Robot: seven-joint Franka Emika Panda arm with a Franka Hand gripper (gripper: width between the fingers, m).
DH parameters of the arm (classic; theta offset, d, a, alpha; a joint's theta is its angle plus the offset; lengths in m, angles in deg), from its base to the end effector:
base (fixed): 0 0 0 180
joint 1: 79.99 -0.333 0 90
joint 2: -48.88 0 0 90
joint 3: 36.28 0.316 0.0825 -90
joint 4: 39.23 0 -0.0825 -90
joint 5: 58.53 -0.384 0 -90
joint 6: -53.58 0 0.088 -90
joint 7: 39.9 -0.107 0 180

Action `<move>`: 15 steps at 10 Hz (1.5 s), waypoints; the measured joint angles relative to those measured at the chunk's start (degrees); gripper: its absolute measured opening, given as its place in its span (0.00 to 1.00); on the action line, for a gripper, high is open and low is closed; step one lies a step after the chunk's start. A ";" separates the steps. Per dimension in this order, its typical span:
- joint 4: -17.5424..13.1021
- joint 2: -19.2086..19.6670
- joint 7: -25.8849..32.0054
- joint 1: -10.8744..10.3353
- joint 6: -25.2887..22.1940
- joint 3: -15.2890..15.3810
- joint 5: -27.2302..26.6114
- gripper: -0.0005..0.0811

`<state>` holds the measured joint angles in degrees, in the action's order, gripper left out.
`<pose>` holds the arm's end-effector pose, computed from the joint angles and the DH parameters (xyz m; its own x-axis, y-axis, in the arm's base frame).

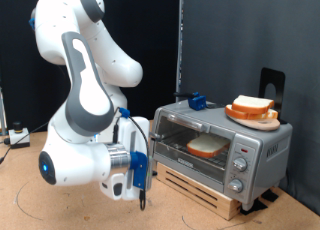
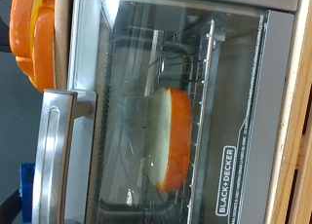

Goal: Make a piece of toast with the oven

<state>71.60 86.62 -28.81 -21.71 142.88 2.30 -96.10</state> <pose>0.5196 -0.1243 0.2239 0.8023 0.0728 -0.5925 -0.5463 -0.3104 -0.7779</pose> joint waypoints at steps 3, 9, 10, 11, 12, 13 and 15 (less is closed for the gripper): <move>-0.81 0.68 0.01 -0.17 -0.78 -0.10 -0.13 1.00; -12.90 11.07 -2.59 -7.31 -0.23 0.34 -0.41 1.00; -14.93 12.59 -3.47 -9.06 -0.03 0.28 0.13 1.00; -16.87 13.69 -4.01 -10.62 0.06 -0.38 0.68 1.00; -16.74 13.69 -4.00 -10.53 0.05 -0.38 0.55 1.00; -16.72 13.80 -3.42 -10.53 -0.01 -0.38 0.54 1.00; -17.98 15.73 -2.87 -11.76 -0.25 -0.37 0.90 1.00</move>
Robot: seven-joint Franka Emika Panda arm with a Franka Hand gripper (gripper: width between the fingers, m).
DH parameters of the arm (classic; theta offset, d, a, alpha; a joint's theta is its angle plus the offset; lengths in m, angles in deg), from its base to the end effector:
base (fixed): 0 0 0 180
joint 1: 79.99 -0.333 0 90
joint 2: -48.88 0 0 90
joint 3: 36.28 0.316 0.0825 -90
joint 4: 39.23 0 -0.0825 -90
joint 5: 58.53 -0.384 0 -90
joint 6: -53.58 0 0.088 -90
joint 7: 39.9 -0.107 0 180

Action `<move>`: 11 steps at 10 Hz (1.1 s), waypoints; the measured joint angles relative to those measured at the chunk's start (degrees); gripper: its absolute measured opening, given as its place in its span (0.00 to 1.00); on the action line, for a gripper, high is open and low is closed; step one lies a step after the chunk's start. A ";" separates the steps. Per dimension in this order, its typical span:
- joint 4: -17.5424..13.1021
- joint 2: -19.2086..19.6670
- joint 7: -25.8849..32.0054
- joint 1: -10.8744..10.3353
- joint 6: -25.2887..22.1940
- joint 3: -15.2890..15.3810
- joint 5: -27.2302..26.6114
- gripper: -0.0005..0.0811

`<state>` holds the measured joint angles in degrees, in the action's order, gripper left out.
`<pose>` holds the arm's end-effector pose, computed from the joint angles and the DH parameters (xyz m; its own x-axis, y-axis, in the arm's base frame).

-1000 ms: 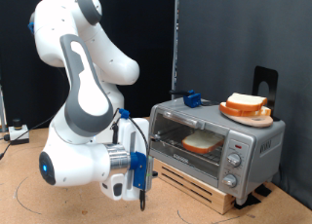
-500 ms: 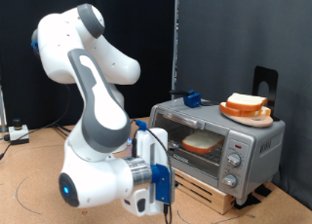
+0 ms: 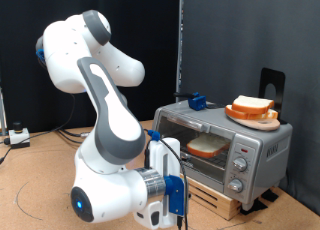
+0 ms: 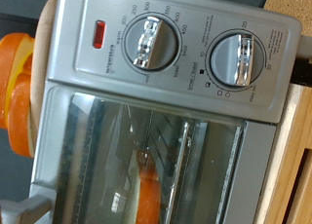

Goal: Make a piece of toast with the oven

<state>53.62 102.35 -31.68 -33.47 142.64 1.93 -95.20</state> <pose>0.6052 -0.0681 0.1882 0.8166 0.1726 -0.5508 -0.4951 -0.2810 -0.8221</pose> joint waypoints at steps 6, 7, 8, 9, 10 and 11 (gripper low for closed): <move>-3.45 6.72 -0.83 -8.58 2.63 -0.19 1.10 1.00; -3.36 7.05 -1.10 -9.62 3.60 -0.18 0.83 1.00; -3.18 7.20 -1.21 -10.53 4.31 -0.16 0.59 1.00; -3.00 7.38 -1.22 -11.25 4.90 -0.14 0.25 1.00; -2.88 7.65 -1.22 -11.85 5.65 -0.11 -0.17 1.00; -2.82 7.90 -1.22 -12.35 6.26 -0.10 -0.58 1.00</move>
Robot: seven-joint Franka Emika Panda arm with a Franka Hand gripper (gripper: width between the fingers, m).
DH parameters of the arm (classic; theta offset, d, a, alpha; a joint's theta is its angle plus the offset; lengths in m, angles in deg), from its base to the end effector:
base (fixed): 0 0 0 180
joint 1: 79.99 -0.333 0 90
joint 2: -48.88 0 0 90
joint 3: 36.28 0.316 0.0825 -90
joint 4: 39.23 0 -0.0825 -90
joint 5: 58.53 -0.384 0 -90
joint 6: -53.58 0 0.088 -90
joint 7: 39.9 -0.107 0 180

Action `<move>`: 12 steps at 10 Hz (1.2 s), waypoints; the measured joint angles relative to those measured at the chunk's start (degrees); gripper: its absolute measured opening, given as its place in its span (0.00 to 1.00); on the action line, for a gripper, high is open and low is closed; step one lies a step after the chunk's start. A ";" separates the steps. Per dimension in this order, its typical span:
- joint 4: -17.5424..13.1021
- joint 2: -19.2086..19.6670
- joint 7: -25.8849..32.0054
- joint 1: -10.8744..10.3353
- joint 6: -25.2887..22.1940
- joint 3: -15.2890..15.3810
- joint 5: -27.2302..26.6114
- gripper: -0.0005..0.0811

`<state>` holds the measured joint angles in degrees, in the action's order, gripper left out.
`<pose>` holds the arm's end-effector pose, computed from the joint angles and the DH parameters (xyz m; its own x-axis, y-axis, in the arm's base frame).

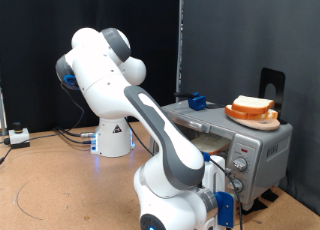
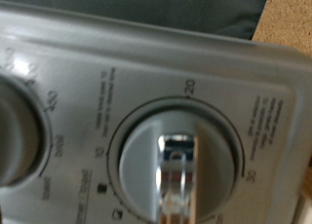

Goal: Make a piece of toast with the oven

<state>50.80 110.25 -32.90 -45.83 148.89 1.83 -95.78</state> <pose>0.6155 0.0596 0.1290 0.7653 0.2572 -0.5900 -0.5072 -0.3233 -0.7989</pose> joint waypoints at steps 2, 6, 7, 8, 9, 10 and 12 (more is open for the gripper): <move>0.02 0.19 0.00 -0.83 0.68 0.01 -0.65 1.00; 0.03 0.23 0.00 -2.00 0.94 0.02 -1.49 0.84; 0.03 0.23 0.00 -2.16 0.94 0.02 -1.54 0.84; 0.03 0.24 -0.02 -2.23 0.94 0.02 -1.61 0.67; 0.02 0.24 -0.09 -2.24 0.94 0.01 -1.70 0.49; 0.02 0.30 -0.18 -2.31 1.42 -0.19 -1.72 0.49; -0.06 0.31 -0.77 -2.21 1.04 -0.22 -2.08 0.26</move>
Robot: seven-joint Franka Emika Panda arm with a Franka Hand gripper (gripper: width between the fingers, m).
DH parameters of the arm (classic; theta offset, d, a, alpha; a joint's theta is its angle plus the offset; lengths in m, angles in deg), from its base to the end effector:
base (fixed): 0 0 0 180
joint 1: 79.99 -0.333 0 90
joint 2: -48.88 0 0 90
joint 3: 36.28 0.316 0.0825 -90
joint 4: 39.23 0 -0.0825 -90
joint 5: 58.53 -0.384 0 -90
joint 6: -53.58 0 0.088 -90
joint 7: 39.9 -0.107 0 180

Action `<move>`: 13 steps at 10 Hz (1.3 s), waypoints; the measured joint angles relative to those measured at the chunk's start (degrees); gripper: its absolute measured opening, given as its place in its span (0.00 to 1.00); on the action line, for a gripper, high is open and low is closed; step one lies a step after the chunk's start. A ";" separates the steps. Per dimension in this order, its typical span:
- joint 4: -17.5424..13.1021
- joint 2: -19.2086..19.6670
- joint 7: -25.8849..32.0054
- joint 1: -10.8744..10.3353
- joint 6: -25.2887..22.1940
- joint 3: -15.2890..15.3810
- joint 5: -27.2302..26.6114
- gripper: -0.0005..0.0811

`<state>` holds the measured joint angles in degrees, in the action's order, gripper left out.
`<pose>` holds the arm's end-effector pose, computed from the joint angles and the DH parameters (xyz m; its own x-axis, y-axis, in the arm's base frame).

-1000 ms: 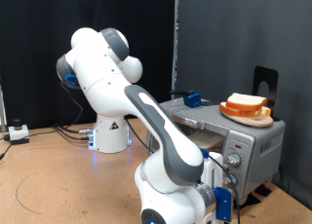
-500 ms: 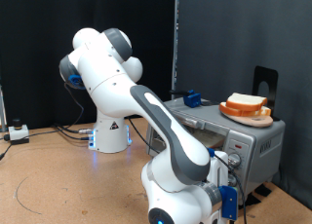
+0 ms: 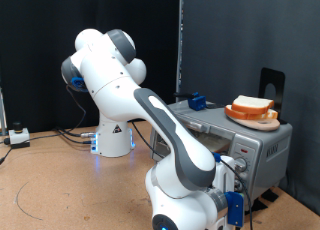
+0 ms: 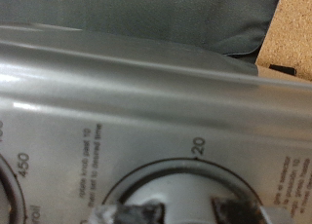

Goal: Make a piece of toast with the oven

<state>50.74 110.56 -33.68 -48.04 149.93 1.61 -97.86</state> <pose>0.6161 0.0822 0.1267 0.7525 0.2589 -0.6055 -0.5266 -0.3157 -0.7893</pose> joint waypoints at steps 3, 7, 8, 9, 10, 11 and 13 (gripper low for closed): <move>0.18 -0.24 1.73 0.05 0.40 0.09 0.32 0.13; 7.80 -5.72 21.64 2.63 9.99 2.33 0.38 0.13; 9.80 -6.78 25.45 3.57 12.43 3.10 -0.22 0.13; 10.87 -7.37 26.81 4.04 13.70 3.44 -0.66 0.13; 11.14 -7.58 26.71 4.09 13.97 3.46 -0.81 0.13; 11.14 -7.59 26.37 4.09 13.97 3.45 -0.83 0.13; 11.12 -7.58 25.89 4.09 13.87 3.43 -0.83 0.13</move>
<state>61.86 102.97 -7.78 -43.95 163.80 5.04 -98.69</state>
